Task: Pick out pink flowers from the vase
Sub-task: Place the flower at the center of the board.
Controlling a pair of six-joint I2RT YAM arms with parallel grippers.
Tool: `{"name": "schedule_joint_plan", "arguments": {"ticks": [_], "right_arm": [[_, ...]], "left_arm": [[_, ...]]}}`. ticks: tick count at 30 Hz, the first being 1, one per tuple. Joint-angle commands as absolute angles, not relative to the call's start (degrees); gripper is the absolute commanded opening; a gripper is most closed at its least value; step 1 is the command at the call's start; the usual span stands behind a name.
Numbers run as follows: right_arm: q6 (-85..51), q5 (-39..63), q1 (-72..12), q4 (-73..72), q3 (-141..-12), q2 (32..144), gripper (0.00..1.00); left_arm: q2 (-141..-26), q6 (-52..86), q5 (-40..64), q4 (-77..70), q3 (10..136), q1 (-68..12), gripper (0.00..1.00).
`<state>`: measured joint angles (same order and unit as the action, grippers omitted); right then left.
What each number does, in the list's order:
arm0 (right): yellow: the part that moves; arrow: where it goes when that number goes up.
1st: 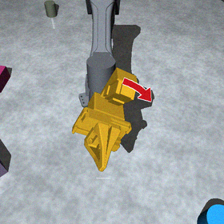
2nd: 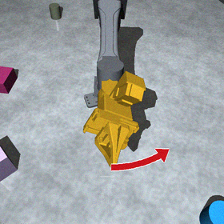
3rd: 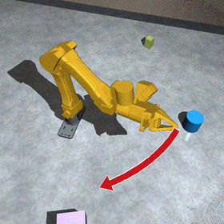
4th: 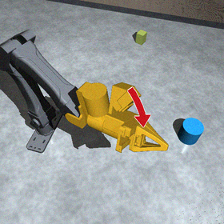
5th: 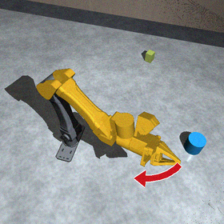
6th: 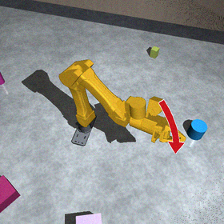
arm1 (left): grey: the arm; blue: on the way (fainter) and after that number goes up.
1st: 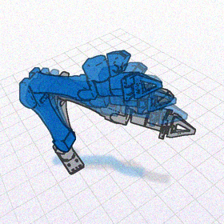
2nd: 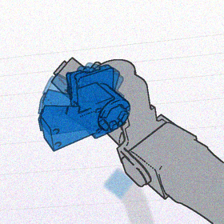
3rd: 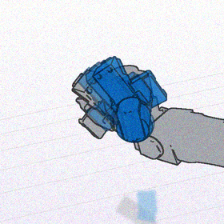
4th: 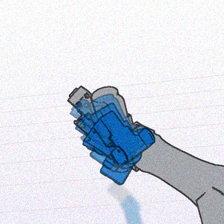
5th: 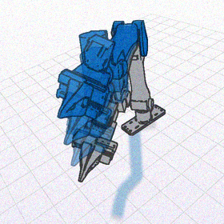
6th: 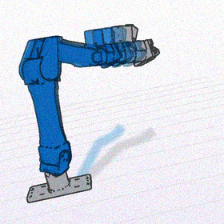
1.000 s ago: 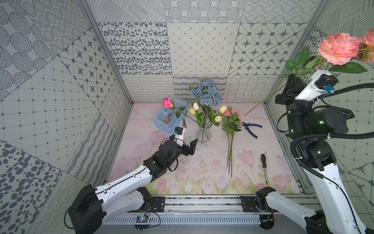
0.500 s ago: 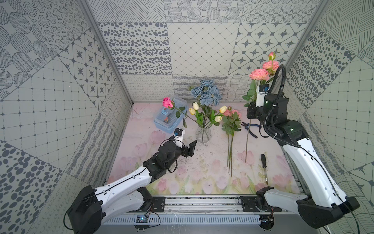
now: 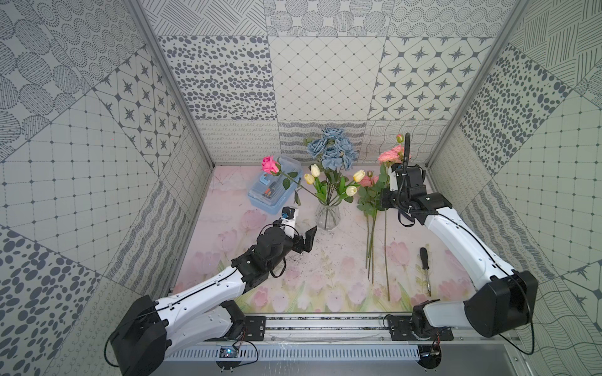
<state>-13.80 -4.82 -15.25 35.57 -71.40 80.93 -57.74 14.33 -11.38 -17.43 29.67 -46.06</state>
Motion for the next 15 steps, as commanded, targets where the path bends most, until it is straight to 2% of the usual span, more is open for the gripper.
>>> {"name": "schedule_joint_plan", "arguments": {"ticks": [1,8,15], "right_arm": [[-15.4,-1.3,-14.8,30.5,-72.9,85.3,0.0],[-16.6,-0.5,-13.8,27.5,-75.3,94.9,0.0],[-16.3,0.3,-12.0,29.9,-83.2,104.4,0.0]], "left_arm": [[-58.0,13.5,-12.5,-20.1,29.5,-46.0,0.99],[-57.8,13.5,-12.7,-19.6,29.4,-46.0,0.99],[-57.7,13.3,-13.0,-19.3,29.4,-46.0,0.99]]}}
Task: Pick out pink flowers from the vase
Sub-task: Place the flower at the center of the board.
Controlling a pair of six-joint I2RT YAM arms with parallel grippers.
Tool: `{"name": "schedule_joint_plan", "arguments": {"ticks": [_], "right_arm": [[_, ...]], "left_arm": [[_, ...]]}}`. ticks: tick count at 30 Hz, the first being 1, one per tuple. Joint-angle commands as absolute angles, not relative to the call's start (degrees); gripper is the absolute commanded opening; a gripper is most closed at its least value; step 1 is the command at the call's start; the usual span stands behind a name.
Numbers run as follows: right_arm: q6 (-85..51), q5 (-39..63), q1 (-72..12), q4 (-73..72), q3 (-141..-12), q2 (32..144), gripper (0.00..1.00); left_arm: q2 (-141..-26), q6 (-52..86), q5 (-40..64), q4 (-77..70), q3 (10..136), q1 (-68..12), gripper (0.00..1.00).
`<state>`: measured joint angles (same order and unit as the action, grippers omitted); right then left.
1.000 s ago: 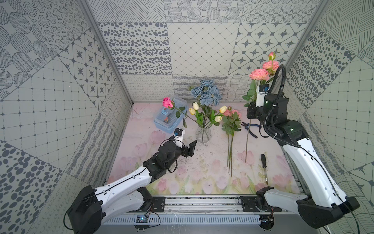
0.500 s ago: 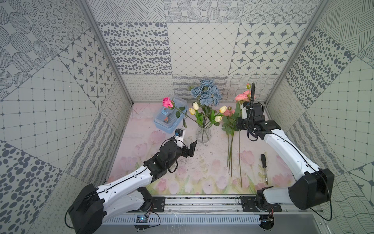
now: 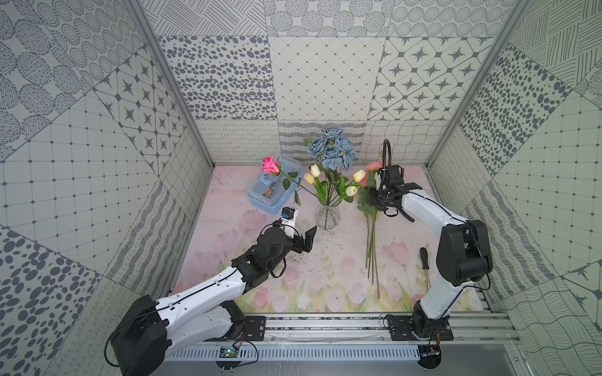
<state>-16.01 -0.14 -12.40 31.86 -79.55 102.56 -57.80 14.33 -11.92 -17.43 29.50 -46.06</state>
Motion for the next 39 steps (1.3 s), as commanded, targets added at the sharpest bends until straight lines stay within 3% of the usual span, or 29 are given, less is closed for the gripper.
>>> {"name": "schedule_joint_plan", "arguments": {"ticks": [1,12,26,32,39], "right_arm": [[-16.2,0.1,-11.9,30.4,-84.2,105.5,0.0],[-16.3,-0.5,-11.0,31.2,-86.5,112.1,0.06],[-16.9,-1.2,-10.9,31.6,-84.3,106.7,0.3],[-17.4,-0.7,-11.0,31.5,-81.7,98.6,0.45],[-18.1,-0.6,-11.2,28.1,-74.4,86.2,0.74]], "left_arm": [[-57.7,13.4,-13.1,-19.3,29.4,-46.1,0.99],[-57.5,13.3,-13.3,-18.8,29.3,-46.0,0.99],[-56.6,13.0,-13.2,-17.2,30.7,-46.0,0.99],[-55.5,13.0,-13.9,-14.2,32.5,-46.0,0.99],[-51.0,13.7,-16.5,-8.5,33.1,-46.0,0.99]]}}
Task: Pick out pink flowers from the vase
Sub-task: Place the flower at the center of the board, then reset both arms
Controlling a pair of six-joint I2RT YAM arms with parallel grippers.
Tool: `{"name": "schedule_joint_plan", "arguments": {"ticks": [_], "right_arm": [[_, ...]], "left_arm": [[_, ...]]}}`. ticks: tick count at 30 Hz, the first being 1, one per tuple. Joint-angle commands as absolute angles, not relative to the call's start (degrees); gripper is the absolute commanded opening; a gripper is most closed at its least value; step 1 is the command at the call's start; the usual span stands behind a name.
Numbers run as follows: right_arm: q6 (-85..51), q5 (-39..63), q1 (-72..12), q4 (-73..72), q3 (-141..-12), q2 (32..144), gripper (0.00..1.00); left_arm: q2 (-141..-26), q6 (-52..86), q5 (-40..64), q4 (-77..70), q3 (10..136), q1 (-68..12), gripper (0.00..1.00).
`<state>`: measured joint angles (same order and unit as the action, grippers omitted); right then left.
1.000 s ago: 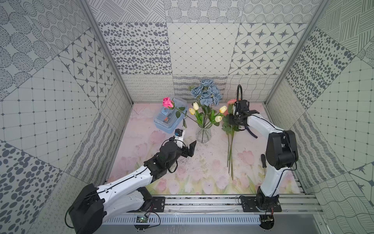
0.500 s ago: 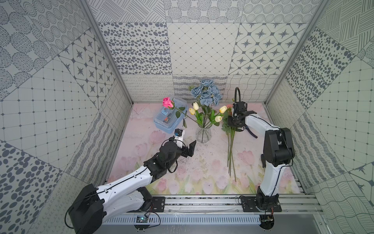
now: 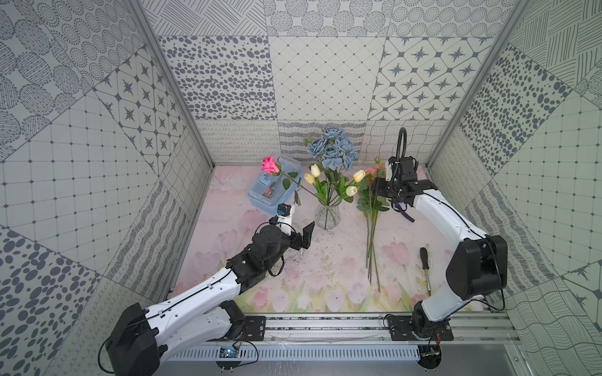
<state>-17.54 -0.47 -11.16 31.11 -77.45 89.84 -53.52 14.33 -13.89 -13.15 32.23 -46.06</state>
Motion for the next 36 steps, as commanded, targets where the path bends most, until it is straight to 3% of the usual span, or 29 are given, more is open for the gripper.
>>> {"name": "schedule_joint_plan", "arguments": {"ticks": [1,6,14,21,25,31,36], "right_arm": [[-18.3,-0.2,-11.3,26.6,-72.4,84.1,0.79],[-18.9,-0.4,-13.1,19.6,-61.7,74.8,0.98],[-18.7,-11.2,-18.8,11.8,-47.5,69.3,0.98],[-14.1,-19.9,-20.2,5.6,-42.3,70.5,0.98],[-5.8,-23.7,-20.3,-8.6,-35.2,68.1,0.98],[1.0,-29.8,-20.1,-17.6,-32.9,72.6,0.98],[4.7,-31.3,-19.2,-23.1,-31.7,76.0,0.98]], "left_arm": [[-50.0,14.0,-17.0,-7.3,32.9,-46.0,0.99],[-45.0,15.9,-21.3,-1.7,31.2,-45.8,0.99],[-41.7,22.0,-35.2,11.2,30.6,-43.3,0.99],[-46.3,30.6,-36.2,20.9,34.3,-28.1,0.99],[-52.2,26.5,-31.4,18.1,36.8,-20.0,0.99],[-66.2,22.6,-35.6,13.8,42.3,-12.6,0.99],[-71.9,18.6,-26.3,4.7,40.9,-5.0,0.99]]}}
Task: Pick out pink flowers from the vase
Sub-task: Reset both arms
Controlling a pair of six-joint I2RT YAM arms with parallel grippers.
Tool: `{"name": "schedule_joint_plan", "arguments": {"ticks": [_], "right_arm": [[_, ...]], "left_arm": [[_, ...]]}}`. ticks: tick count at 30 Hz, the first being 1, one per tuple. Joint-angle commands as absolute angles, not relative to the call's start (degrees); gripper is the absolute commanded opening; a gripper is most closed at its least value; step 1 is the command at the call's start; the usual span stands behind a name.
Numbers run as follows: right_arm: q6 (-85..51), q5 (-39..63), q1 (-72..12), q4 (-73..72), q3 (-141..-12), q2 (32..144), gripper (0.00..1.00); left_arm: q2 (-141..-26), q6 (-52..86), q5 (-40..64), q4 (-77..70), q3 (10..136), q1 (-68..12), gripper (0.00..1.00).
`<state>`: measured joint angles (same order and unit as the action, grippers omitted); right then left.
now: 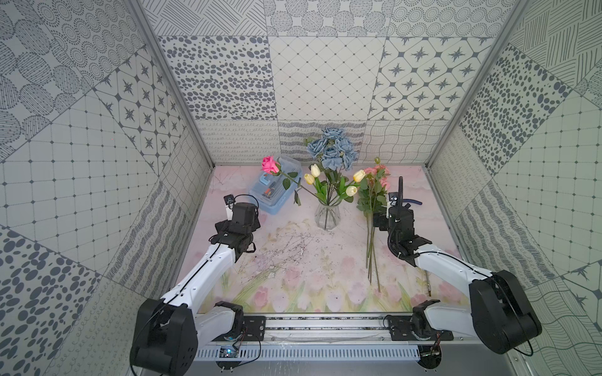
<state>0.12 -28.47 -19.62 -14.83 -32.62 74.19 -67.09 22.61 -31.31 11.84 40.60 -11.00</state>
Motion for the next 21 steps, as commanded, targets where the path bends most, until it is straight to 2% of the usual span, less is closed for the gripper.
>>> {"name": "schedule_joint_plan", "arguments": {"ticks": [1,5,8,11,18,21], "right_arm": [[5.3,-31.4,-18.7,-24.2,-31.5,76.7,0.98],[5.1,-30.7,-16.7,-28.7,-29.7,78.9,0.98],[5.4,-30.7,-16.0,-33.8,-27.9,80.4,0.98],[5.7,-29.9,-15.1,-39.8,-26.6,83.2,0.98],[4.3,-27.9,-14.1,-45.5,-24.3,84.6,0.98],[3.4,-27.1,-13.3,-46.4,-24.2,85.4,0.98]], "left_arm": [[-72.7,18.9,-24.8,3.1,40.3,-3.5,0.99],[-77.9,15.1,-13.6,-1.7,39.9,2.1,0.99],[-81.9,6.1,-10.1,-2.2,41.8,2.3,0.99],[-82.5,1.9,-8.5,-6.9,40.1,2.4,0.99],[-82.7,1.6,-4.4,-22.2,33.0,3.6,0.99],[-83.8,3.5,-4.3,-24.6,32.5,4.0,0.99]]}}
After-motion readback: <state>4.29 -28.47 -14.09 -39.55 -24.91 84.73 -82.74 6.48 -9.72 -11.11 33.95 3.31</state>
